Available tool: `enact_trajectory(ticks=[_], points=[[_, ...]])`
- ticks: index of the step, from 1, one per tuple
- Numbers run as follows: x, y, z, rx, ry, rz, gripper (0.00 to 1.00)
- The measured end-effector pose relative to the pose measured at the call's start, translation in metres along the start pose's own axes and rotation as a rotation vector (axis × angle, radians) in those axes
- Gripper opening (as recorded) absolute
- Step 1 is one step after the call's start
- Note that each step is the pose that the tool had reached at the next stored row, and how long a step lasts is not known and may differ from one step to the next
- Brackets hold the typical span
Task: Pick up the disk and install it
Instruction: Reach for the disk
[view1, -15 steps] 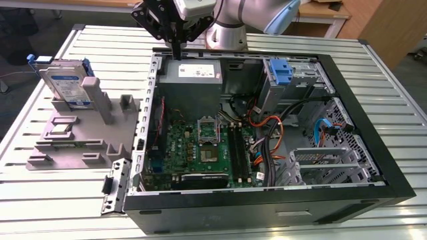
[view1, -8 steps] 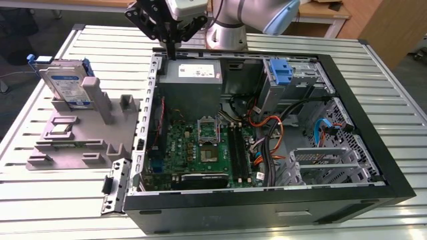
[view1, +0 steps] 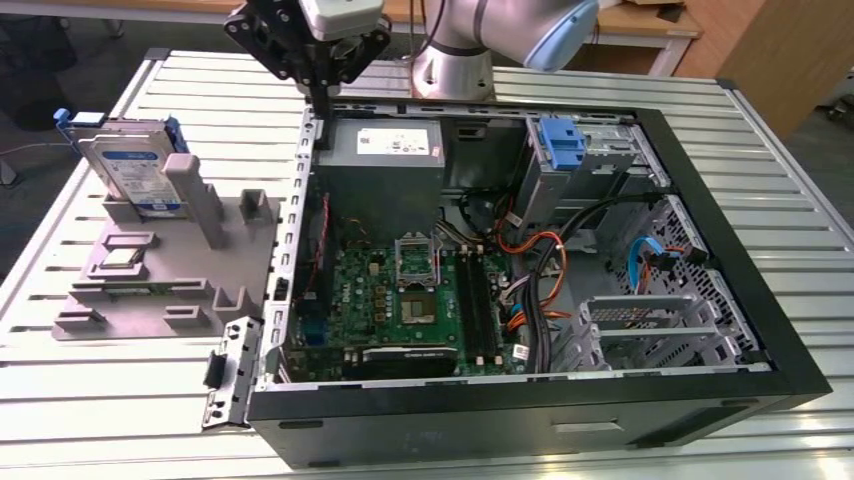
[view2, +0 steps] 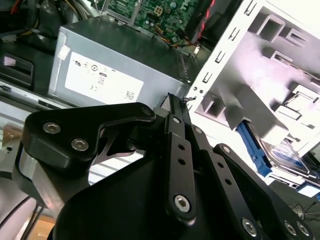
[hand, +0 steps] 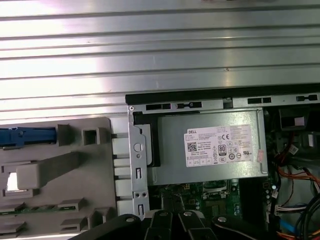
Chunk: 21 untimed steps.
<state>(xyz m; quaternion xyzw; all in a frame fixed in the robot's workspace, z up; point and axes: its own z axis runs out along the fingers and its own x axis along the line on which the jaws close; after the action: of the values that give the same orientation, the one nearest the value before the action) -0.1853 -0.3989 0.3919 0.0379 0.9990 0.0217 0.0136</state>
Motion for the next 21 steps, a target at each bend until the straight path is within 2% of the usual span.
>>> enact_trajectory(ticks=[7, 8, 10, 15, 21], points=[[0.0218, -0.0017, 0.0004, 0.0000, -0.0001, 0.000, 0.10], [0.0283, -0.0022, 0.0006, 0.0000, -0.0001, 0.000, 0.10], [0.0352, -0.0027, 0.0010, -0.0001, -0.0002, 0.000, 0.10], [0.0403, -0.0031, 0.0011, 0.0000, -0.0001, 0.000, 0.10], [0.0411, -0.0032, 0.0011, -0.0001, -0.0001, 0.000, 0.10]])
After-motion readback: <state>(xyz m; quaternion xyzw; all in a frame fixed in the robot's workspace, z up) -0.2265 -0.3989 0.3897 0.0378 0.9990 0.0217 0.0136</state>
